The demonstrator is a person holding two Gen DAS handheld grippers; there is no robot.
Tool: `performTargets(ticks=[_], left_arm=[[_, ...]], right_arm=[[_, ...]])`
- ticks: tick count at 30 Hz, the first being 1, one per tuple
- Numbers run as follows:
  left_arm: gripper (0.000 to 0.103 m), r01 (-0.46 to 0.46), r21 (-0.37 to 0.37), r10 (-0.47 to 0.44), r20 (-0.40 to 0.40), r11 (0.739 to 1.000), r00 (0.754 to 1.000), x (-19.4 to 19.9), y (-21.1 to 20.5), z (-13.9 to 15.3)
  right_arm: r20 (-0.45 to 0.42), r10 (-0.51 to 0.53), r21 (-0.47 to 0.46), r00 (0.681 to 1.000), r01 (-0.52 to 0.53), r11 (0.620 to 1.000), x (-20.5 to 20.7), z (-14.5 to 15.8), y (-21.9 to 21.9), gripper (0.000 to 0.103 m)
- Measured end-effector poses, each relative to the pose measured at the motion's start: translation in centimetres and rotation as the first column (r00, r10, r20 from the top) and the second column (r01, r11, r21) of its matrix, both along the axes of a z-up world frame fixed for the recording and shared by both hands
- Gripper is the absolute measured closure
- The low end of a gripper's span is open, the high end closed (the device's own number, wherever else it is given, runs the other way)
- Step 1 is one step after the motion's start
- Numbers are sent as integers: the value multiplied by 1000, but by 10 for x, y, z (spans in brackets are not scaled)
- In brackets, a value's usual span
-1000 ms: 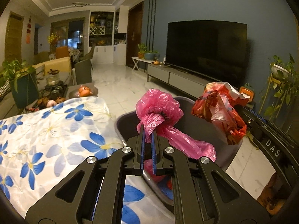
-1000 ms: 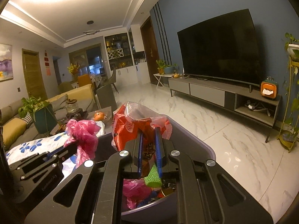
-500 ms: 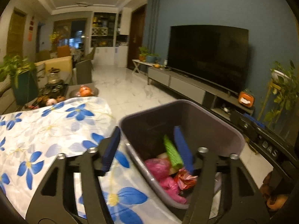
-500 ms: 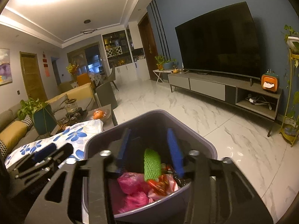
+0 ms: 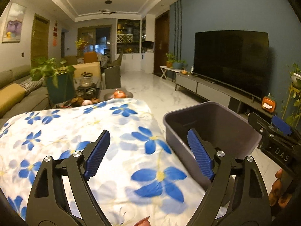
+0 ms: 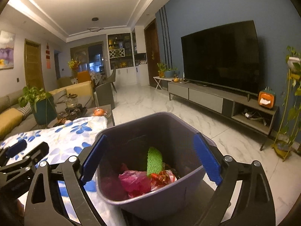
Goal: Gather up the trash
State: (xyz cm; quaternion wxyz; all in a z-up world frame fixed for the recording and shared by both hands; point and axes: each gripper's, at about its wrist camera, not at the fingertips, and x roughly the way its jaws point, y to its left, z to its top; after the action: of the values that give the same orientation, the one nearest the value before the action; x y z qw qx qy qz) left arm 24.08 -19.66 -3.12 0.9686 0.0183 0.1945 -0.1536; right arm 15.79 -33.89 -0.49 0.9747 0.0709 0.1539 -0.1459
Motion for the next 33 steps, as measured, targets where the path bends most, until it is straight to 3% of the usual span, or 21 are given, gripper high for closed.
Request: performTargets(ticks=[2,10,26,33], left_arm=[[18,-12,2,12,6,1000,1000,-11,9,1],[17,-68,-11,68,27,998,997,-55,51,6],[17,-167,-19,167,32,986,985,-153,134,2],[17,-164,-41,165,29,986,986,-192,159,3]], right_arm=[[3,1,-16,1000,0,1000,-7,3,8,8],[7,45,-62,999,-45,997,-38,14,44,6],[-2,124,-38,992,-124,992,-118,22,113,6],[-21,145,-38,989,-145,989,-149,20,137,6]])
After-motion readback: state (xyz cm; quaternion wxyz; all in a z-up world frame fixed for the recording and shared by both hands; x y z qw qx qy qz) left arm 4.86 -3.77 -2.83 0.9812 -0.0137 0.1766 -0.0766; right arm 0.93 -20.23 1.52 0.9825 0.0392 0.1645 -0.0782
